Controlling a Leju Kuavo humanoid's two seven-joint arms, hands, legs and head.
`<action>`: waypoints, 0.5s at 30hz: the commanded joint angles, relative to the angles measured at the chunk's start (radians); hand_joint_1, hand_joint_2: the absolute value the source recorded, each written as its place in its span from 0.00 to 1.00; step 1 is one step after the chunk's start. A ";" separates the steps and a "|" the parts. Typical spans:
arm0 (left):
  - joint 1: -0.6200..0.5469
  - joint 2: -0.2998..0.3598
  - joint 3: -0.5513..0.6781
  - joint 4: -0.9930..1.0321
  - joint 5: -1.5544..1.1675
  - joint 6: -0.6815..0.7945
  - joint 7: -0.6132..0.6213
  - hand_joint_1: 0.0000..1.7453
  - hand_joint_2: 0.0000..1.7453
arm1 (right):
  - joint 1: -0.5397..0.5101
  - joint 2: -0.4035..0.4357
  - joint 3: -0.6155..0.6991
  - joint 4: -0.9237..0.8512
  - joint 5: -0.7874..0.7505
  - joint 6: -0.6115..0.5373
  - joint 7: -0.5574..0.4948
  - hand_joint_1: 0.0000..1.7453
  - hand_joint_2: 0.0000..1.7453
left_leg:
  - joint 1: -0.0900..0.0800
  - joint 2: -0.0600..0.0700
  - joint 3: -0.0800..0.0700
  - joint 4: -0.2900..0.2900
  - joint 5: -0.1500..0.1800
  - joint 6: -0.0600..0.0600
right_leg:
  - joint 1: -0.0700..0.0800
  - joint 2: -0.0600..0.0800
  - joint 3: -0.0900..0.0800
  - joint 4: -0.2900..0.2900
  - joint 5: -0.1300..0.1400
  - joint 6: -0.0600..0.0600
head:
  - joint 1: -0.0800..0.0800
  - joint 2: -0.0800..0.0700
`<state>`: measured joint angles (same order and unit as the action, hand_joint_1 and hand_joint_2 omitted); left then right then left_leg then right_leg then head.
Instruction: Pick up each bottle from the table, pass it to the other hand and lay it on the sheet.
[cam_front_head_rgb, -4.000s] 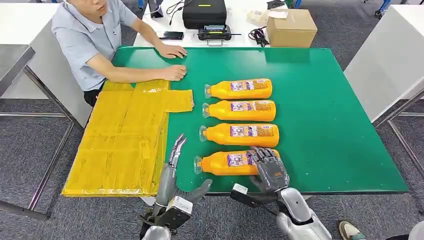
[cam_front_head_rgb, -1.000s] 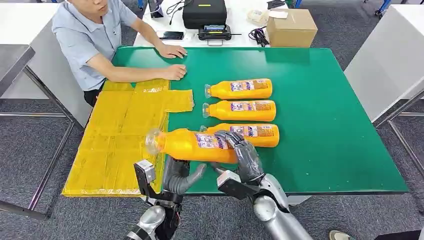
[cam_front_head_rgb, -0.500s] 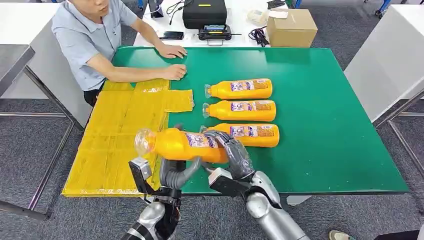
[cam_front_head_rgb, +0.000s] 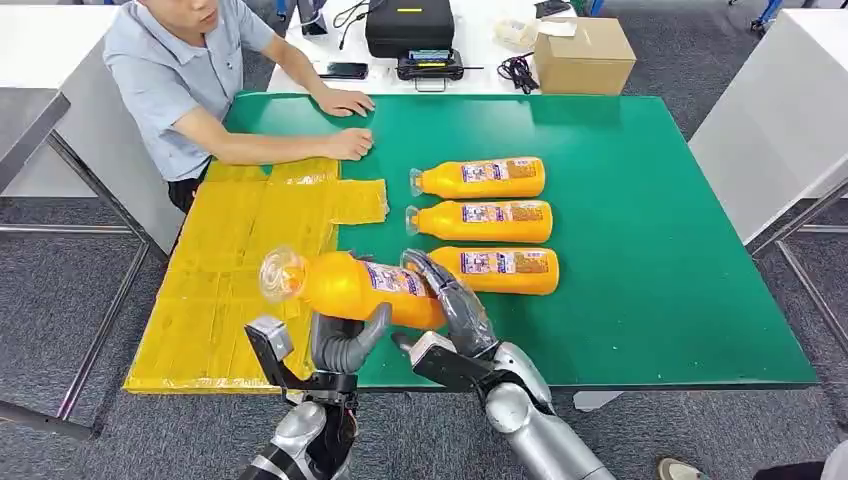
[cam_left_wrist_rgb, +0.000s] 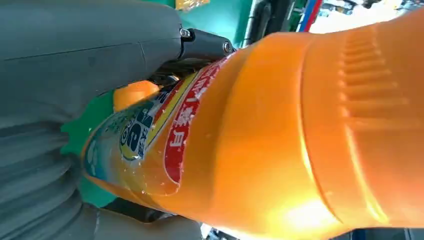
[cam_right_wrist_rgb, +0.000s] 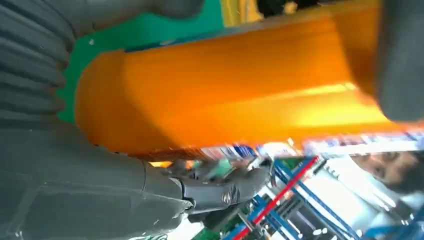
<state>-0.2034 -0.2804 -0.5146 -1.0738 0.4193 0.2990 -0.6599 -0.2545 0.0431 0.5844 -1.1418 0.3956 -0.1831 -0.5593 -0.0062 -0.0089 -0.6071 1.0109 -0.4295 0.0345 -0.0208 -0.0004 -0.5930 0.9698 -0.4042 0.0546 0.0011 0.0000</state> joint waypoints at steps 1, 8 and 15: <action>0.003 0.045 -0.029 -0.026 -0.119 0.127 -0.021 1.00 1.00 | 0.053 0.002 -0.033 0.050 -0.018 -0.021 0.007 0.00 1.00 | 0.001 0.000 0.003 -0.001 -0.001 -0.002 | 0.001 0.000 0.003 -0.001 -0.001 -0.002 | 0.000 0.000; 0.092 -0.015 0.232 -0.042 -0.888 0.399 0.071 1.00 1.00 | 0.224 -0.019 -0.135 -0.064 0.040 -0.110 0.006 0.00 1.00 | 0.001 -0.001 0.003 -0.002 -0.001 -0.001 | 0.001 -0.002 0.003 -0.002 -0.001 -0.002 | 0.000 0.000; 0.125 -0.051 0.574 -0.222 -1.798 0.399 0.224 1.00 1.00 | 0.205 -0.003 -0.222 -0.068 0.062 -0.105 -0.001 0.00 1.00 | 0.002 0.005 0.003 0.001 -0.003 -0.002 | 0.002 0.005 0.002 0.000 -0.001 -0.003 | 0.000 0.000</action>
<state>-0.0977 -0.2995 -0.3489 -1.1579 -0.8857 0.6947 -0.5595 -0.0438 0.0366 0.4779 -1.1982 0.4521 -0.2899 -0.5585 -0.0064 -0.0080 -0.6090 1.0109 -0.4302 0.0344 -0.0210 -0.0002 -0.5949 0.9697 -0.4044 0.0545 0.0015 0.0000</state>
